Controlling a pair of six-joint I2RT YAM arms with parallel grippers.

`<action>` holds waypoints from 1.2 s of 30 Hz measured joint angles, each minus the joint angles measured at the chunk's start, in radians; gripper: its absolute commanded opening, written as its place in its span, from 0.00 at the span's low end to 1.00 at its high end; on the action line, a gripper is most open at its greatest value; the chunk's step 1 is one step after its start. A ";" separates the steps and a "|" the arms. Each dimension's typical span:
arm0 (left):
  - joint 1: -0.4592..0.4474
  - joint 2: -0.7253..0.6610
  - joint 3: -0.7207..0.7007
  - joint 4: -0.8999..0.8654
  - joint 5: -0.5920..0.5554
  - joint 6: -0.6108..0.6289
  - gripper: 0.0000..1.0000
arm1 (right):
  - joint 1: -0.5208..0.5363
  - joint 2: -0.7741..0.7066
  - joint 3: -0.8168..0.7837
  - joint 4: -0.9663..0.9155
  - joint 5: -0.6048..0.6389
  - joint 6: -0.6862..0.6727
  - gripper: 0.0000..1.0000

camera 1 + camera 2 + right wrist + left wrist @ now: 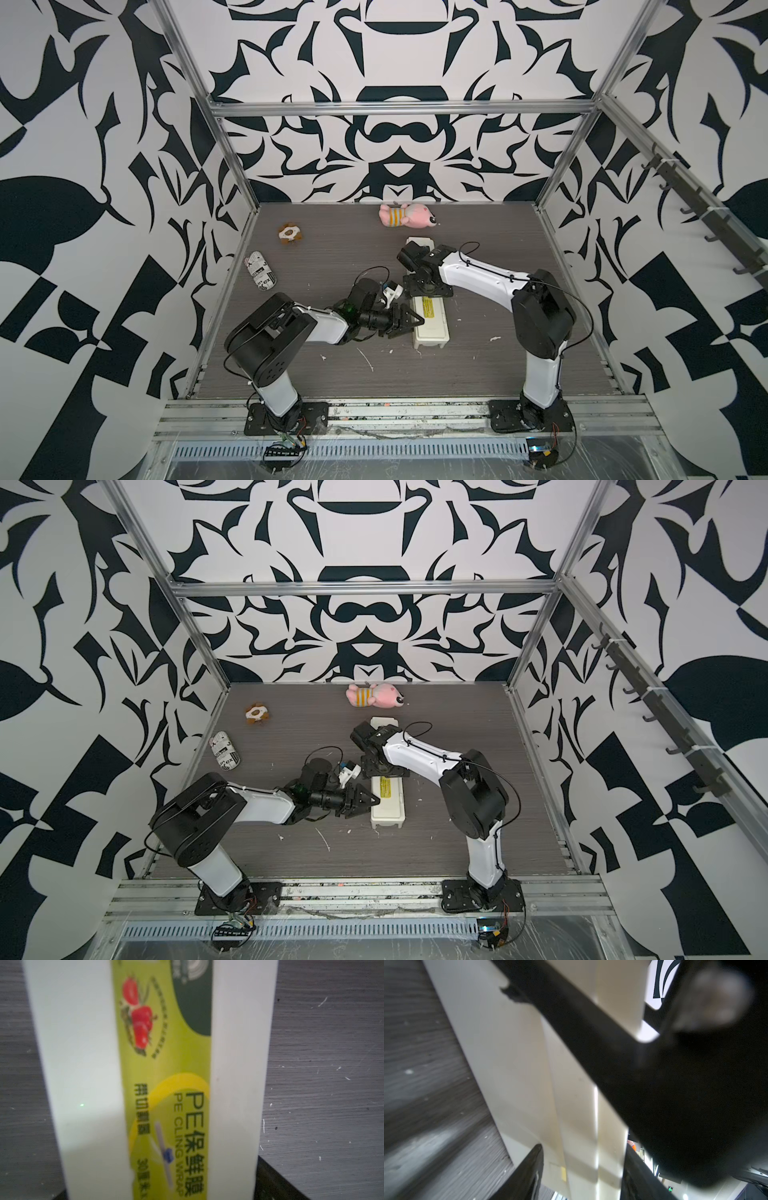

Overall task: Put plastic wrap rolls into dispensers
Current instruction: Close the lid on the plastic wrap cutting box.

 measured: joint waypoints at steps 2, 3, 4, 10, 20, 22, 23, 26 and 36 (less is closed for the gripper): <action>0.002 0.005 0.000 0.008 0.004 -0.005 0.54 | 0.002 0.000 -0.014 0.014 0.005 0.004 0.95; 0.003 0.009 0.000 0.014 0.008 -0.008 0.50 | 0.002 0.000 -0.023 0.026 0.006 0.010 0.95; 0.006 0.016 -0.002 0.025 0.015 -0.015 0.49 | 0.002 0.000 -0.032 0.033 0.005 0.014 0.95; 0.010 0.040 -0.001 0.071 0.036 -0.032 0.44 | 0.001 0.012 -0.058 0.043 -0.013 0.023 0.95; 0.010 0.033 0.043 -0.061 0.012 0.023 0.69 | -0.005 0.003 -0.092 0.087 -0.028 0.022 0.98; 0.009 0.025 0.072 -0.136 -0.010 0.053 0.77 | -0.008 0.003 -0.091 0.084 -0.034 0.017 0.99; 0.009 0.023 0.085 -0.172 -0.020 0.070 0.79 | -0.010 0.003 -0.090 0.081 -0.036 0.015 0.99; 0.006 0.015 0.121 -0.272 -0.047 0.104 0.87 | -0.018 0.003 -0.090 0.081 -0.055 0.010 1.00; -0.013 0.016 0.191 -0.420 -0.105 0.090 0.89 | -0.025 0.003 -0.090 0.094 -0.072 0.003 0.99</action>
